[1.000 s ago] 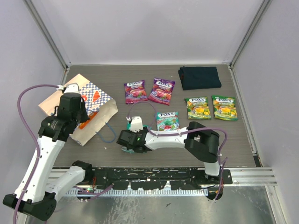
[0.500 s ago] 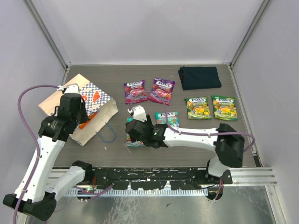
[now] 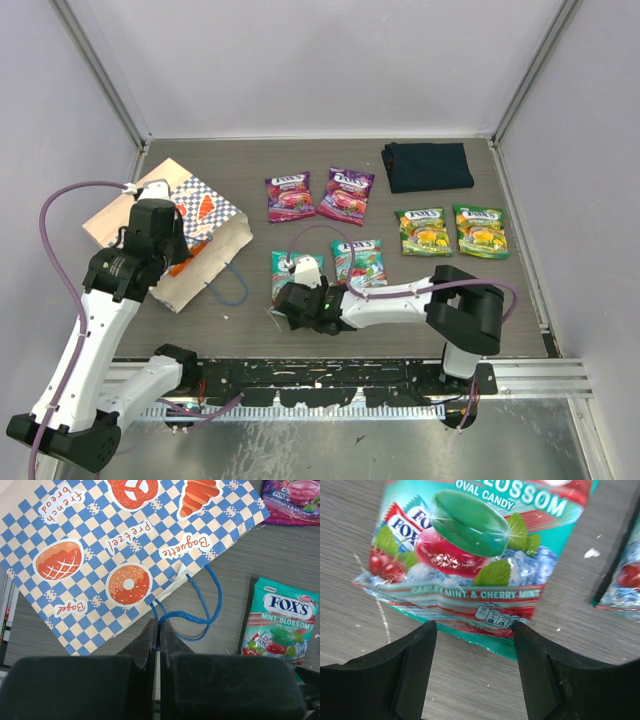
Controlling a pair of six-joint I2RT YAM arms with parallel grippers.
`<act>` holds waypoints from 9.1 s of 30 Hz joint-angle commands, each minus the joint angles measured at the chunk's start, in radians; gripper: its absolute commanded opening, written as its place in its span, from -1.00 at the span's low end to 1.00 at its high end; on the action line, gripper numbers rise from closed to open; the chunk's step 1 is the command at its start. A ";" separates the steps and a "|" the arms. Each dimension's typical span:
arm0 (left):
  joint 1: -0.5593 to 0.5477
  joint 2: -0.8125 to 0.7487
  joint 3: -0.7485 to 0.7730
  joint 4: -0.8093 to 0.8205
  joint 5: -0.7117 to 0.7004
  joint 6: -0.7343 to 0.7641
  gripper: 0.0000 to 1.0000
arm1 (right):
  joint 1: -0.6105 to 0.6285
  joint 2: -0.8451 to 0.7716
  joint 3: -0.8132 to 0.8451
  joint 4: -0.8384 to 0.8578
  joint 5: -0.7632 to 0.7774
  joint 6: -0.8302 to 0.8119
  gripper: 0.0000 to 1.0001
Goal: Take the snacks out of the paper bag
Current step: Adjust the snack at the center of the board, then adjust the paper bag at the center of the board, then take out the snack from the center of the board.
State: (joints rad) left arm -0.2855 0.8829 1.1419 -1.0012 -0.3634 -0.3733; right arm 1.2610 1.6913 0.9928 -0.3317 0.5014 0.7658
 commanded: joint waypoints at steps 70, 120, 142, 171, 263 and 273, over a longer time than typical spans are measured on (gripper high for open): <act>0.004 -0.010 0.126 -0.031 -0.090 0.014 -1.00 | -0.226 0.536 0.339 0.773 -0.359 0.508 0.73; 0.284 0.147 0.186 0.033 0.250 -0.010 -1.00 | -0.214 0.609 0.535 0.779 -0.345 0.479 -0.98; 0.209 -0.030 -0.019 0.089 0.044 -0.026 -1.00 | -0.202 0.315 0.231 0.688 -0.367 0.256 0.50; 0.209 -0.043 -0.008 0.108 0.158 -0.028 -1.00 | -0.137 0.699 0.583 0.835 -0.436 0.421 0.22; 0.209 -0.065 -0.053 0.142 0.084 -0.016 -1.00 | -0.663 -0.281 -0.121 0.144 -0.895 -0.372 0.04; 0.209 -0.058 -0.030 0.142 0.117 -0.045 -1.00 | -0.453 -0.359 -0.193 0.643 -0.554 0.020 0.86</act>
State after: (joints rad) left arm -0.0784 0.8249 1.0893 -0.9150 -0.2577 -0.4046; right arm 0.6674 1.3170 0.8143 -0.0090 -0.2192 0.5823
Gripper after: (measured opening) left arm 0.009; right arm 0.964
